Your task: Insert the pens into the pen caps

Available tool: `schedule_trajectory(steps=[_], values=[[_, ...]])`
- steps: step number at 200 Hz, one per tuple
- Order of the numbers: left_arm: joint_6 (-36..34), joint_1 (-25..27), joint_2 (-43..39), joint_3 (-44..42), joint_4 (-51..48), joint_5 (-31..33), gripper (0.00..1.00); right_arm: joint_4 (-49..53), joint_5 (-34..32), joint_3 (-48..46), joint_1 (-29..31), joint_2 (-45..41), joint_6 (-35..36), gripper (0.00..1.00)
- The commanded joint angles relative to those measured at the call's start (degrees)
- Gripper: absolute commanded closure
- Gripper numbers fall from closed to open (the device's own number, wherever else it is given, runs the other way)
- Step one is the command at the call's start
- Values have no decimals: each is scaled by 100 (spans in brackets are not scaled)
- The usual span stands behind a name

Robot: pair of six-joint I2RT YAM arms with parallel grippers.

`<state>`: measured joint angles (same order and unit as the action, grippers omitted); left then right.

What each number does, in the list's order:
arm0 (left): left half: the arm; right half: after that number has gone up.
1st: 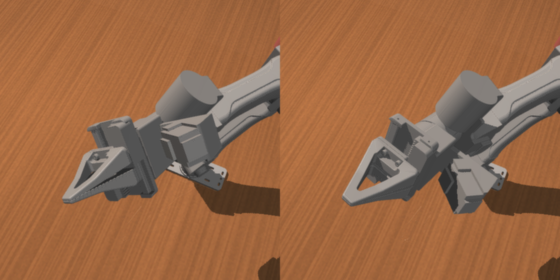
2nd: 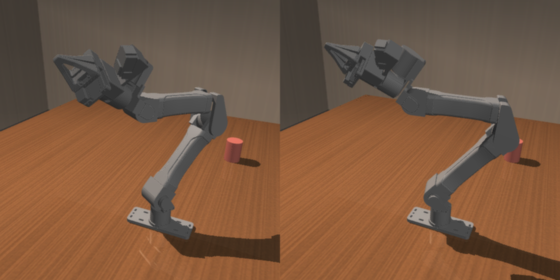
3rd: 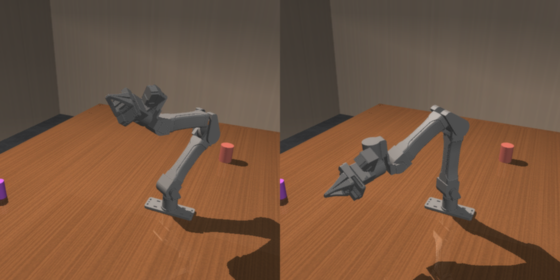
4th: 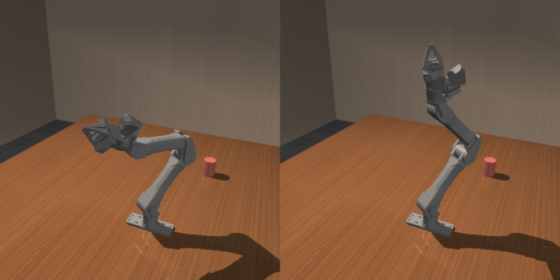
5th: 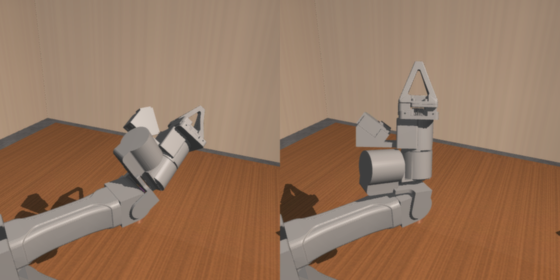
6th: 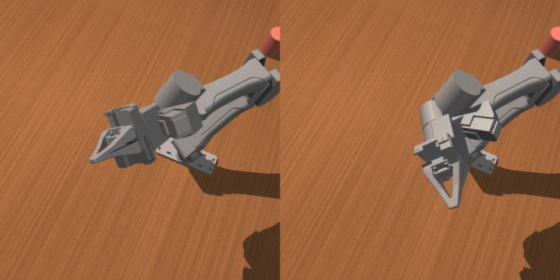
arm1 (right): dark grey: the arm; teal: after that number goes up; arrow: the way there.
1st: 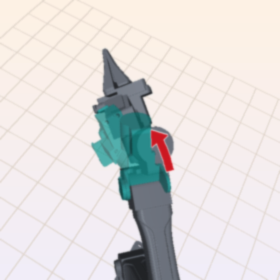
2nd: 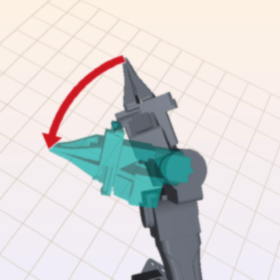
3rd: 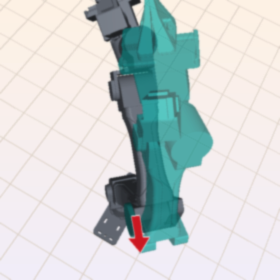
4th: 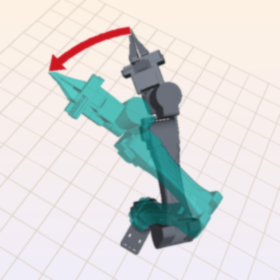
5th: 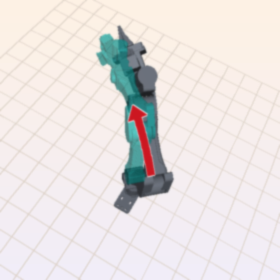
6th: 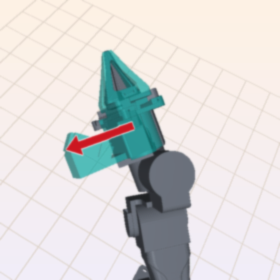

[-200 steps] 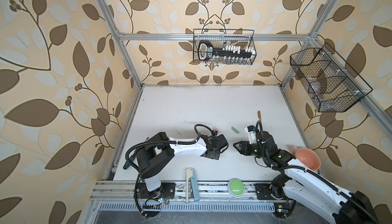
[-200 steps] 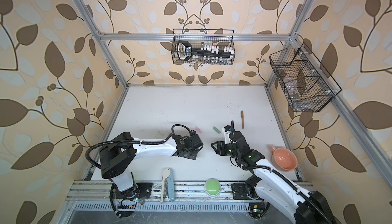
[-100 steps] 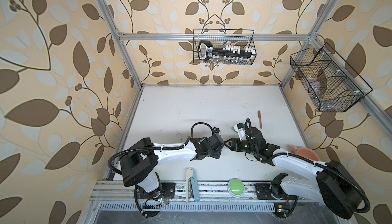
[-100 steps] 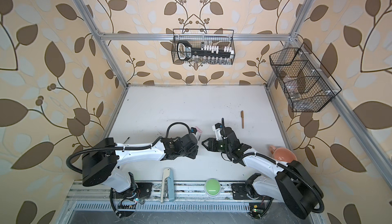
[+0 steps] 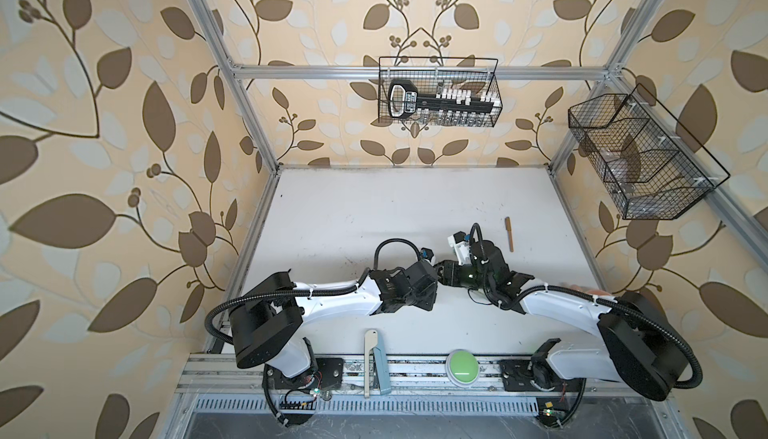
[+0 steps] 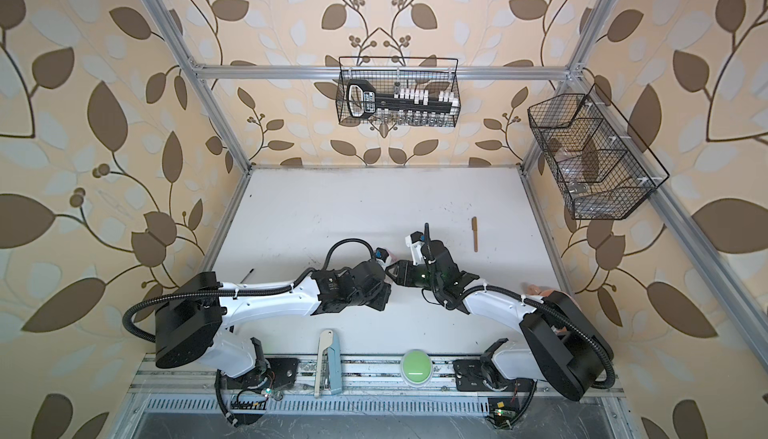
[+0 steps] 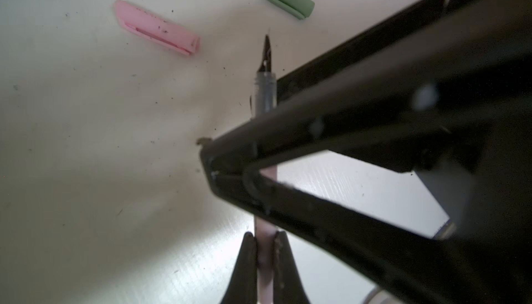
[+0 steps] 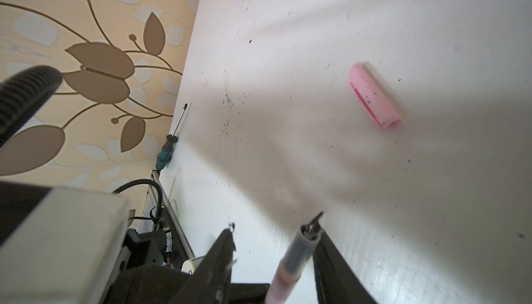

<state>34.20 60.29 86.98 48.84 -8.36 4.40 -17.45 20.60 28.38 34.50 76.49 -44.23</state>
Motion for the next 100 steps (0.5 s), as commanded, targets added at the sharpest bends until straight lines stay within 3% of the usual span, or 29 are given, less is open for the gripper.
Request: schedule_trajectory(steps=[1,35,100], values=[[-202,-22,-124,156,-35,14,100,-192,132,64,25,102,-127,58],[-275,-18,-102,304,-70,137,100,-242,124,35,30,81,-165,66],[-252,-18,-292,299,95,129,98,-225,198,2,-38,40,-191,98]])
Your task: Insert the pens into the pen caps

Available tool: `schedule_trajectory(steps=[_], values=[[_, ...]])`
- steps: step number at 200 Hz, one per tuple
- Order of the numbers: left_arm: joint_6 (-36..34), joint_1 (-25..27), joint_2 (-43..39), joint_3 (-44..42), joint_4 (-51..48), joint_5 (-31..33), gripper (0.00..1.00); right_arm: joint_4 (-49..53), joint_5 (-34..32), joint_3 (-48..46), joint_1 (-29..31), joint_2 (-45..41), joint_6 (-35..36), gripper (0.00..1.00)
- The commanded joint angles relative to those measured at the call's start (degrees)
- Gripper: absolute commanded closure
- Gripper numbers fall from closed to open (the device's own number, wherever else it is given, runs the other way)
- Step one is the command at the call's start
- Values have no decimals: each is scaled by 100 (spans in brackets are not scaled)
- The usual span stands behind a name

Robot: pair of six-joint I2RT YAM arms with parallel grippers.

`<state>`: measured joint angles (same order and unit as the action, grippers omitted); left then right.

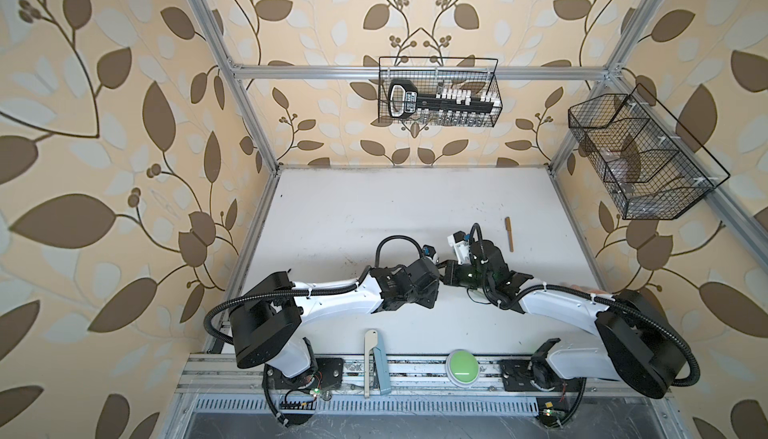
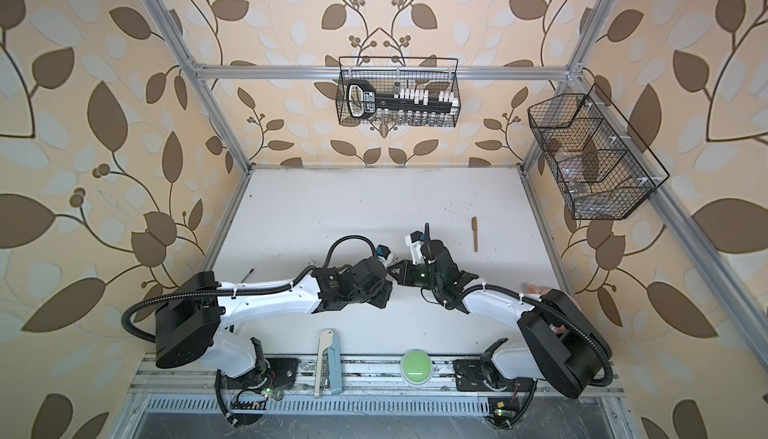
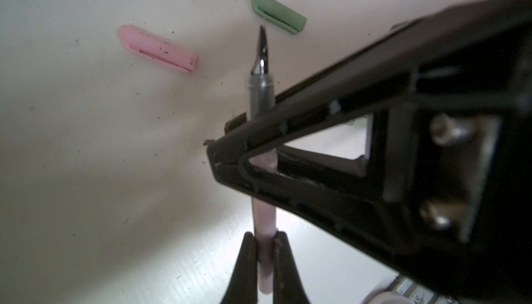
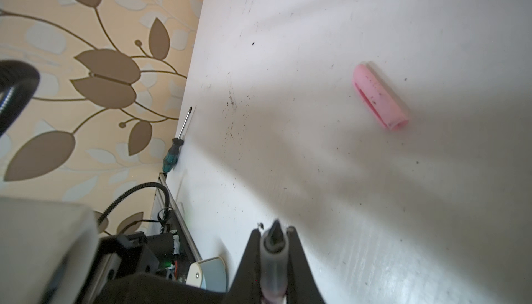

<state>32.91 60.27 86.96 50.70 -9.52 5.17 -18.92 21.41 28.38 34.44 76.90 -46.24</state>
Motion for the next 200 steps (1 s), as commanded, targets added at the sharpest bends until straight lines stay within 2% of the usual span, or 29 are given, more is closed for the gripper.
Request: schedule_trajectory(steps=[1,9,24,36,54,74,97,128,168,200], values=[[-120,-16,-296,110,212,53,98,-78,122,-3,-41,-5,10,98],[-105,-16,-351,79,191,92,91,-73,158,-2,-88,-48,14,100],[-65,-28,-409,-39,244,48,64,-42,338,2,-248,-165,17,100],[7,-103,-760,-265,517,-172,39,-81,482,-26,-390,-296,-39,100],[99,-266,-1123,-721,1178,-520,29,-298,721,-113,-539,-550,-201,100],[143,-417,-1409,-1064,1793,-895,28,-442,942,-175,-577,-829,-322,100],[55,-437,-1408,-1060,1923,-1266,28,-511,1123,-222,-657,-1101,-516,100],[199,-518,-1224,-1012,2298,-1658,31,-570,990,-205,-508,-1227,-620,100],[170,-543,-1137,-860,2210,-1808,47,-660,878,-210,-411,-1192,-641,100],[160,-547,-1200,-874,2143,-1772,52,-643,833,-195,-407,-1293,-640,100]])
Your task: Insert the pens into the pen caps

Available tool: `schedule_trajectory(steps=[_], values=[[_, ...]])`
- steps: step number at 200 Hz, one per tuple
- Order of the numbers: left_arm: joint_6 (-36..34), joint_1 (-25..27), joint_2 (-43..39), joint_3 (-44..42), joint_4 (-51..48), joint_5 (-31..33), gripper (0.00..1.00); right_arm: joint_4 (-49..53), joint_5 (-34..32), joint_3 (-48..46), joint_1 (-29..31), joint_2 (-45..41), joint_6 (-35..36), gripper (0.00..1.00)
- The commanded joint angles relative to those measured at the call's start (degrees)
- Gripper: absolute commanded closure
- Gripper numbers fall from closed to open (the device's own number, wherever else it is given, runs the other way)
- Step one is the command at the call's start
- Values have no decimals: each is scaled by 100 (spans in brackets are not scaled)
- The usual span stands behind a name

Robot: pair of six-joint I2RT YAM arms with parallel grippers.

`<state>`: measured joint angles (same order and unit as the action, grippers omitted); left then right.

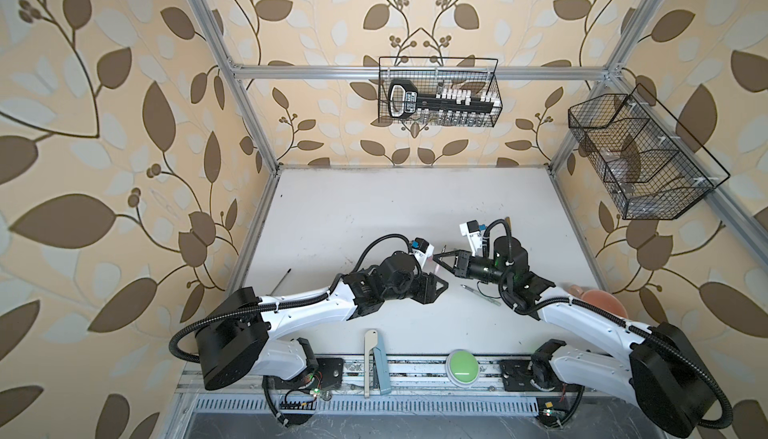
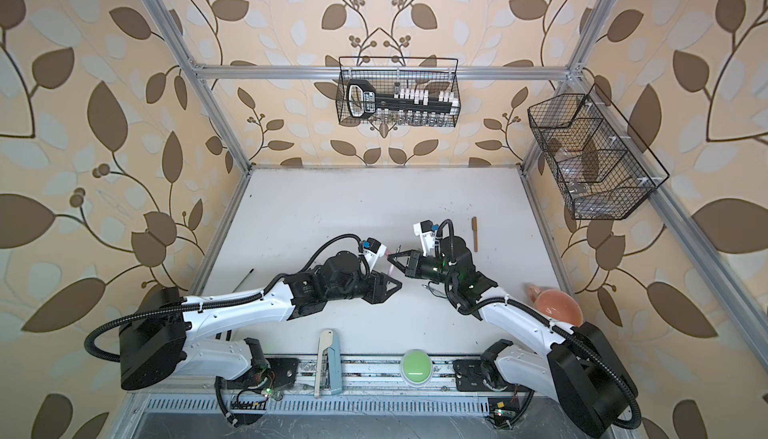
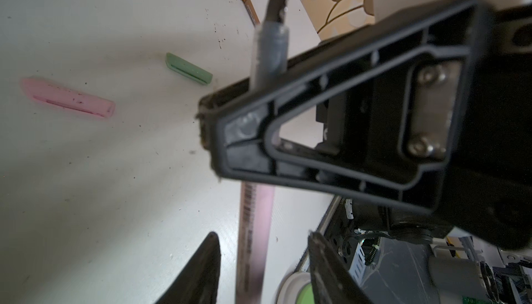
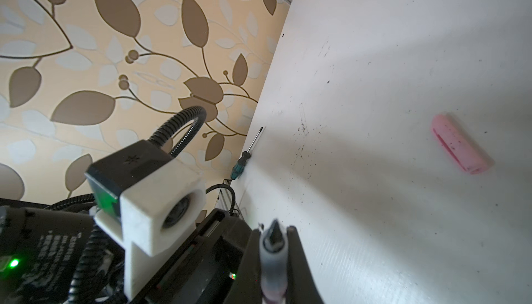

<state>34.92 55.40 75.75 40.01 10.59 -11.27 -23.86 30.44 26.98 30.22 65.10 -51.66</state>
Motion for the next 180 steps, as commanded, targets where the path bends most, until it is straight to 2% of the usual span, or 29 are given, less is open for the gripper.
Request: schedule_trajectory(steps=[1,34,55,93,118,133,155,167,180], values=[[-44,-62,-83,193,134,-125,53,-147,-71,-54,13,-112,-94,100],[-43,-73,-209,156,97,-3,55,-74,-151,-95,34,-168,-39,100],[-66,-82,-209,191,40,-8,69,-118,-178,-113,70,-172,-59,100],[-81,-106,-253,192,-8,37,71,91,-235,-52,135,-182,93,100],[-109,-130,-262,233,-109,108,82,167,-206,-19,189,-146,151,100],[-156,-134,-262,279,-222,152,90,386,-283,54,227,-159,282,95],[-219,-143,-338,283,-397,274,100,1292,-536,449,243,-318,812,75],[-313,-152,-429,336,-698,368,100,2020,-786,767,169,-487,1206,61],[-395,-167,-598,350,-1050,528,100,2726,-1103,1077,35,-701,1590,56]])
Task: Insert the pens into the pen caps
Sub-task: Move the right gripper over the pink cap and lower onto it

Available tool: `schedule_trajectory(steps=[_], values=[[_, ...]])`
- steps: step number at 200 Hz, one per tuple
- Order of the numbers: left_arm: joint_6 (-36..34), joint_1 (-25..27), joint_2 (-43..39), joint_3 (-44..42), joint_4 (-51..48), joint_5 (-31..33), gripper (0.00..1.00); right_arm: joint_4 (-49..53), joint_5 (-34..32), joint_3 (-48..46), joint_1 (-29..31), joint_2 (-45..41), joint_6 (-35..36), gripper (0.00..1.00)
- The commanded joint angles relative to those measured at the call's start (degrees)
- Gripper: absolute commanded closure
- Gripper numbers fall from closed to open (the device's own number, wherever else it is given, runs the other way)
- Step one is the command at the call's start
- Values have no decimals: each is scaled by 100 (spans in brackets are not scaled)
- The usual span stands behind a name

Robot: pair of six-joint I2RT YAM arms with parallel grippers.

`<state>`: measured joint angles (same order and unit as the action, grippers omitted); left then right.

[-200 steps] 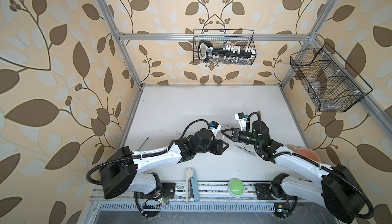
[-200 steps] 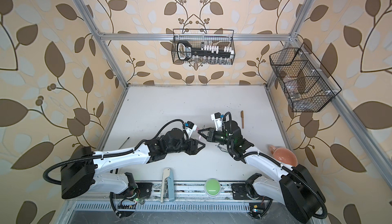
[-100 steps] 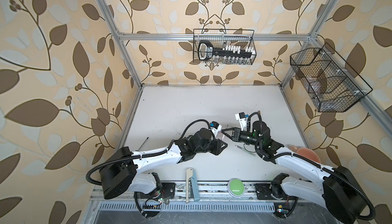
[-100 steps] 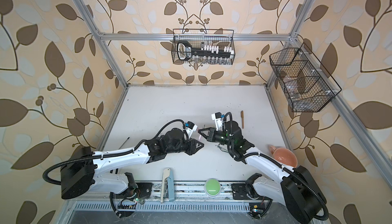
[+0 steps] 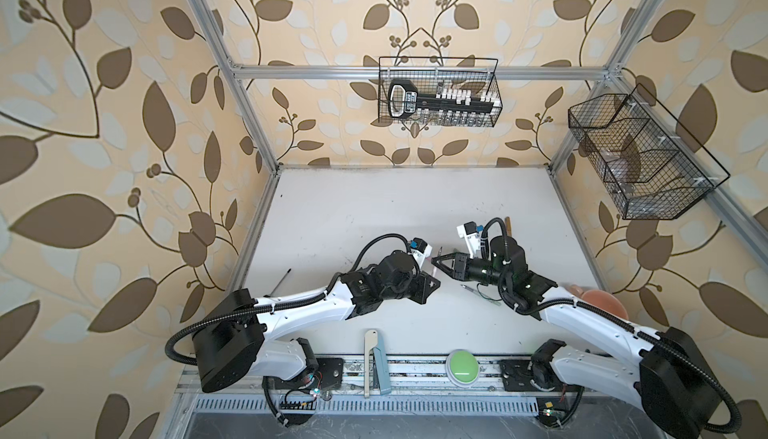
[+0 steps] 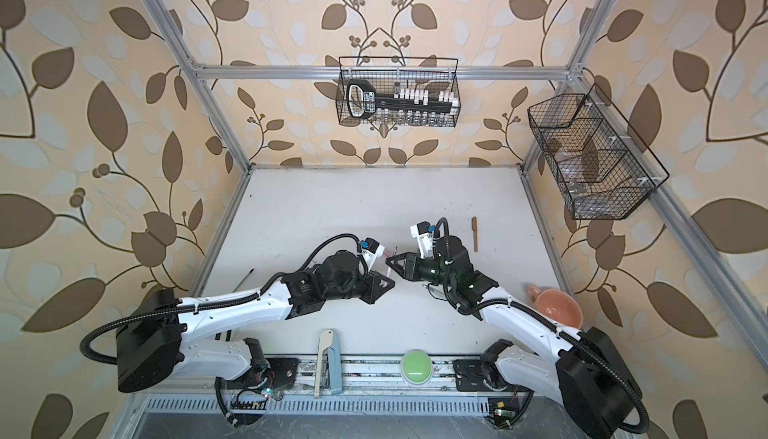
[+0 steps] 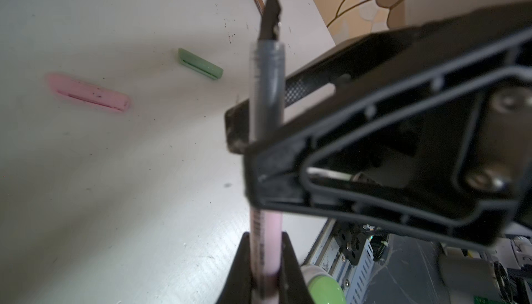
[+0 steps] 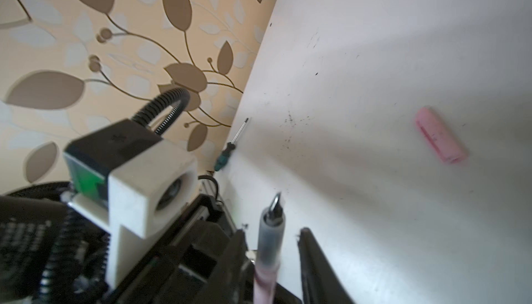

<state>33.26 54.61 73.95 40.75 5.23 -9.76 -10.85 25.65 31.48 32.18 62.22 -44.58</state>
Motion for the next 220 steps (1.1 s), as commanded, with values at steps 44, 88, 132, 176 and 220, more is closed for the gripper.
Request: schedule_trajectory(steps=[44,88,132,176,220], values=[[-424,-135,-1425,199,-1629,1059,100,2883,-1412,1178,-849,-627,1856,50],[-463,-135,-2569,56,-2272,1408,100,3159,-1620,1969,-504,1307,2684,43],[-442,-144,-2942,82,-2688,1228,100,3814,-1568,3387,-129,3503,3422,42],[-444,-144,-3170,-49,-2853,1196,100,4420,-2217,4627,158,4931,3841,42],[-417,-143,-3455,-171,-2902,1329,100,5108,-2418,5341,207,5466,4303,42]])
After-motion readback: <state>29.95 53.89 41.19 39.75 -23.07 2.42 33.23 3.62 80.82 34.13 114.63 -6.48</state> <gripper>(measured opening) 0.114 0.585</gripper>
